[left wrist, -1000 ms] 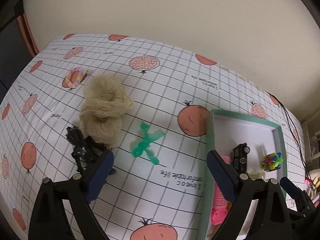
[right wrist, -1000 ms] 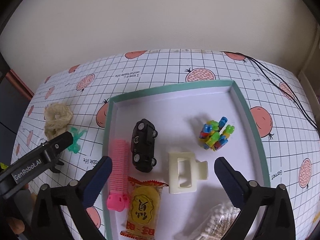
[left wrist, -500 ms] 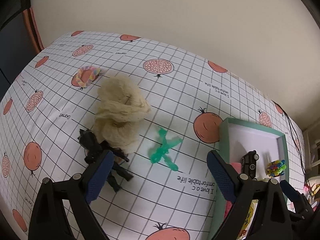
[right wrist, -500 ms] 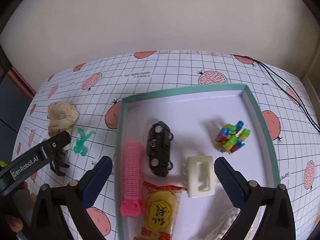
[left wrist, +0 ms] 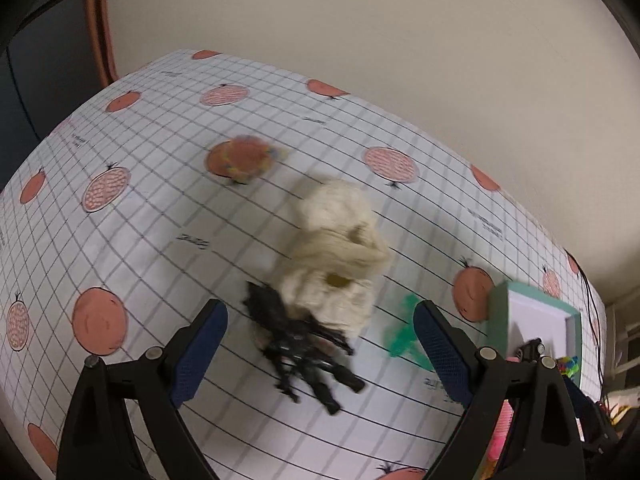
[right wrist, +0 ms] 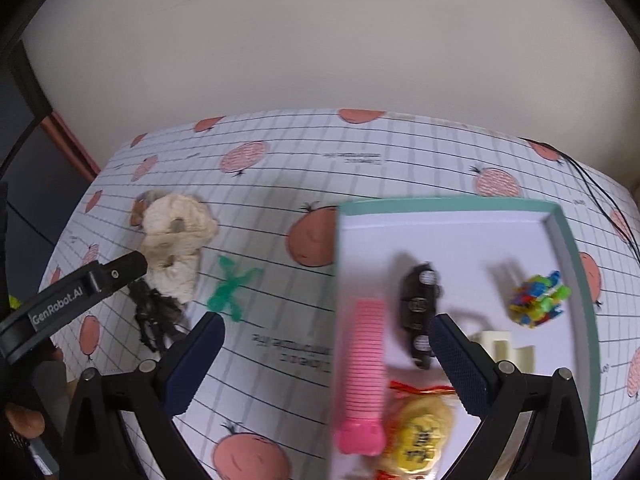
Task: Organize objects
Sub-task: 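Withdraw both tools toward the black action figure and green plastic figure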
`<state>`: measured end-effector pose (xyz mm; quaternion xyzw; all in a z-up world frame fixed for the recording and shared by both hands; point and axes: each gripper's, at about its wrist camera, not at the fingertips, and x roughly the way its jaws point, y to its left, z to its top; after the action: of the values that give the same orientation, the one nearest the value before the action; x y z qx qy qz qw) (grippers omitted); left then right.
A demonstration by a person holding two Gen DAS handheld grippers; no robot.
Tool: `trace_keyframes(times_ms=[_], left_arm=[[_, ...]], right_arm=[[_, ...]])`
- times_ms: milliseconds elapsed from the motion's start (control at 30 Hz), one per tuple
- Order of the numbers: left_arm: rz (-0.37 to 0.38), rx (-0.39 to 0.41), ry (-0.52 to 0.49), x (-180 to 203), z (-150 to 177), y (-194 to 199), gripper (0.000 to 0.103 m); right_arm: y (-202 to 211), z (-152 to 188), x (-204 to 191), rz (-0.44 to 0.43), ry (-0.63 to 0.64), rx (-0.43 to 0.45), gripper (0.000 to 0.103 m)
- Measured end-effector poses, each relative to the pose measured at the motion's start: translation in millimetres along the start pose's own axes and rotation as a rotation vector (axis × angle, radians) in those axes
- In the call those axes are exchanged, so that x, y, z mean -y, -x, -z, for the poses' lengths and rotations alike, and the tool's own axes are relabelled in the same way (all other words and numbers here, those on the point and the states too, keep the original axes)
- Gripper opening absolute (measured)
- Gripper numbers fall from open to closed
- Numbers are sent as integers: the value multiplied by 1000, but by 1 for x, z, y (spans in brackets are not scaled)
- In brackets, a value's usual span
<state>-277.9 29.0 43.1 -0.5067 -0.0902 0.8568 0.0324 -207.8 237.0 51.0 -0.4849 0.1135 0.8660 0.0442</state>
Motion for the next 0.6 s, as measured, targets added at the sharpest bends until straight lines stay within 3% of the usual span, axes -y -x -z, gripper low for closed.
trace_keyframes(times_ms=[367, 600], left_arm=[[-4, 12, 83, -55, -12, 2, 94], [14, -54, 89, -56, -8, -9, 94]], right_arm=[[-22, 1, -52, -44, 68, -2, 103], [-37, 2, -67, -47, 92, 8, 99]])
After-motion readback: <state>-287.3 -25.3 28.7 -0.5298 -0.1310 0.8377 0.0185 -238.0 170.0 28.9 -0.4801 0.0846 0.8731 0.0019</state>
